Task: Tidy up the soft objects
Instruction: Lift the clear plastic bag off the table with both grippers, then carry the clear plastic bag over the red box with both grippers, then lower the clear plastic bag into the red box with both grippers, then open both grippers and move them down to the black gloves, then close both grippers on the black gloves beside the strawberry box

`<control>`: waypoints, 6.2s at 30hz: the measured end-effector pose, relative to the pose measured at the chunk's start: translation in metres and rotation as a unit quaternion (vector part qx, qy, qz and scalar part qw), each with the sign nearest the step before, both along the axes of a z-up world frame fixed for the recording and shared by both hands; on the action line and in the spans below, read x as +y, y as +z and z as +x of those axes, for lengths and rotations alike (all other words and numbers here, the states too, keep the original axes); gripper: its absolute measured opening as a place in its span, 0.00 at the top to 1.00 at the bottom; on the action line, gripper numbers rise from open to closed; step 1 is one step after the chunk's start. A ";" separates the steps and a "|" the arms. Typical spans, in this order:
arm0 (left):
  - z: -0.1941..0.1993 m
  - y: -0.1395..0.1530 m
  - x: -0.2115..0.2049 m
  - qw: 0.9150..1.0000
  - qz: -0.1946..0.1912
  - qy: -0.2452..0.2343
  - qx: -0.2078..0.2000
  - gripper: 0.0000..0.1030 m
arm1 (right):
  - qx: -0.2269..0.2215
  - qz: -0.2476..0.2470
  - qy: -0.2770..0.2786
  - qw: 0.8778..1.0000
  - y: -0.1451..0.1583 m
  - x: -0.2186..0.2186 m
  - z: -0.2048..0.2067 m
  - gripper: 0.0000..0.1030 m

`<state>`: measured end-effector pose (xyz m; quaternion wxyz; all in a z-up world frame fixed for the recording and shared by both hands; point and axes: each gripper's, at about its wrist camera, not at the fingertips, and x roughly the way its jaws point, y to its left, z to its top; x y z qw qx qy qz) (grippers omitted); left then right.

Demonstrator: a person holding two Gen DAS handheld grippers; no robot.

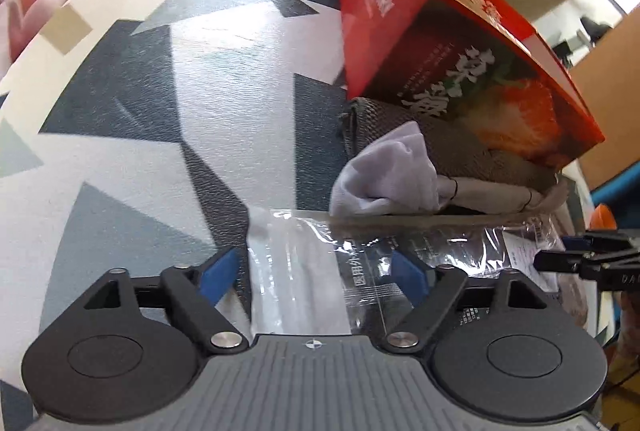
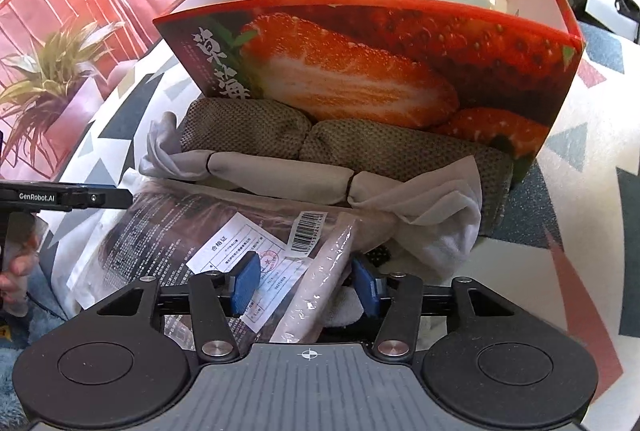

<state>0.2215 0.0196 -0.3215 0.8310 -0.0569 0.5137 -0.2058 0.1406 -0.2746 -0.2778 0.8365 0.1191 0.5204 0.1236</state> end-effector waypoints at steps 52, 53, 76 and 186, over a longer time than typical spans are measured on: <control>-0.053 0.119 -0.008 0.977 -0.103 -0.009 -0.186 0.61 | -0.195 -0.115 0.036 0.973 0.112 0.004 -0.038 0.81; -0.052 0.125 -0.011 0.975 -0.106 -0.009 -0.195 0.61 | -0.207 -0.118 0.032 0.971 0.119 0.002 -0.038 0.81; 0.028 0.189 -0.090 0.938 -0.119 0.008 -0.325 0.61 | -0.376 -0.211 -0.050 0.901 0.151 -0.037 0.030 0.82; -0.073 0.031 -0.048 0.990 0.051 0.021 -0.133 0.00 | -0.106 -0.208 0.001 0.972 -0.031 0.029 -0.088 0.02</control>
